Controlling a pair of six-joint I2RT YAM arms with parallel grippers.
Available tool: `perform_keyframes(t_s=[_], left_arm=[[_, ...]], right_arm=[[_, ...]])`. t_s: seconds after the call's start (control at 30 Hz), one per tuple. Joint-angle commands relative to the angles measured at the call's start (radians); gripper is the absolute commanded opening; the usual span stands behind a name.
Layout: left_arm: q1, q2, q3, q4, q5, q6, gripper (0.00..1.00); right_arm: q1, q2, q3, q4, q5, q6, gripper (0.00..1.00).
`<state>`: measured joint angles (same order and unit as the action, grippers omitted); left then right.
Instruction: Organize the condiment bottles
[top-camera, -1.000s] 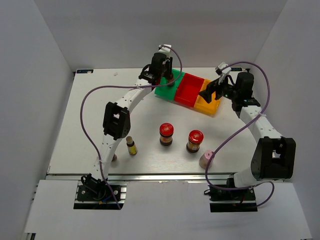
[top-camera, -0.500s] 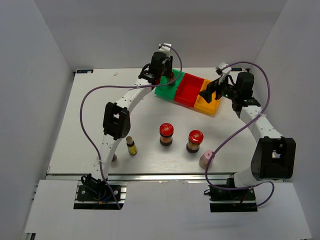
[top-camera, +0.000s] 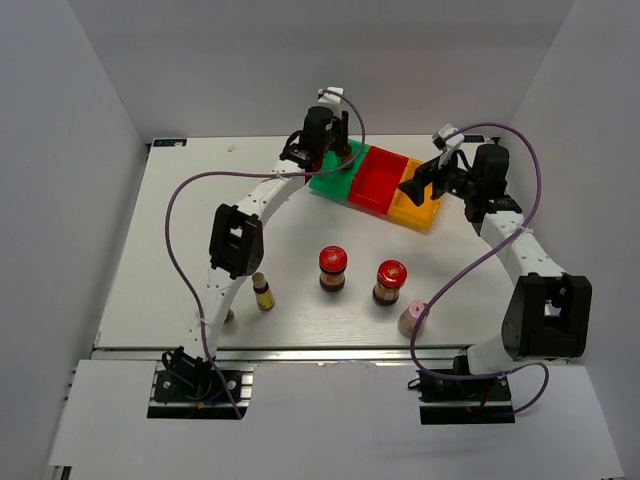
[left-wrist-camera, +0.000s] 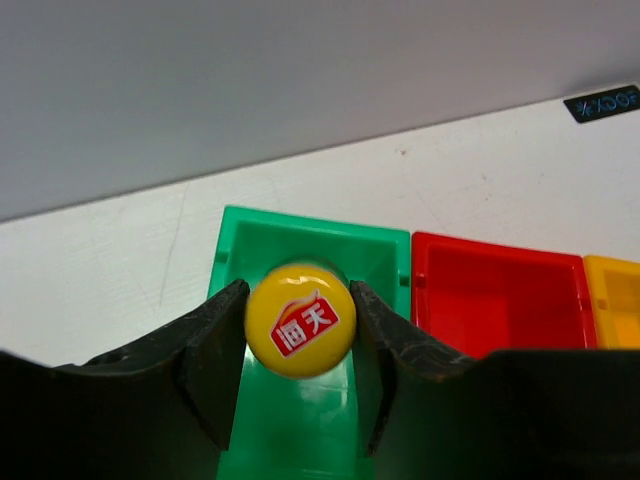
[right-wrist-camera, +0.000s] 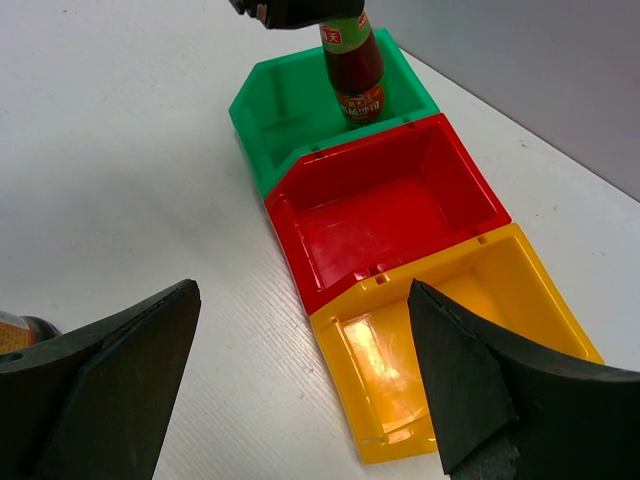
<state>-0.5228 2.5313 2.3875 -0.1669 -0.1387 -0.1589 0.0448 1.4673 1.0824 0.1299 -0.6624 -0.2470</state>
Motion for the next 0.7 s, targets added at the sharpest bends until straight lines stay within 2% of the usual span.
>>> perform_keyframes(t_s=[0.0, 0.07, 0.17, 0.2, 0.67], left_arm=[[0.001, -0.063, 0.058, 0.095, -0.001, -0.001, 0.55], [0.000, -0.072, 0.050, 0.099, -0.006, 0.002, 0.52], [-0.006, -0.071, 0.047, 0.116, -0.007, 0.002, 0.25], [-0.009, -0.072, 0.048, 0.119, -0.007, 0.004, 0.24], [-0.016, -0.045, 0.048, 0.161, 0.002, -0.016, 0.46]], right_arm=[[-0.008, 0.010, 0.007, 0.022, -0.022, 0.008, 0.89], [-0.008, 0.014, 0.007, 0.024, -0.023, 0.009, 0.89], [-0.008, 0.018, 0.007, 0.022, -0.023, 0.009, 0.89], [-0.010, 0.018, 0.008, 0.020, -0.023, 0.009, 0.89], [-0.017, 0.011, 0.001, 0.020, -0.008, 0.008, 0.89]])
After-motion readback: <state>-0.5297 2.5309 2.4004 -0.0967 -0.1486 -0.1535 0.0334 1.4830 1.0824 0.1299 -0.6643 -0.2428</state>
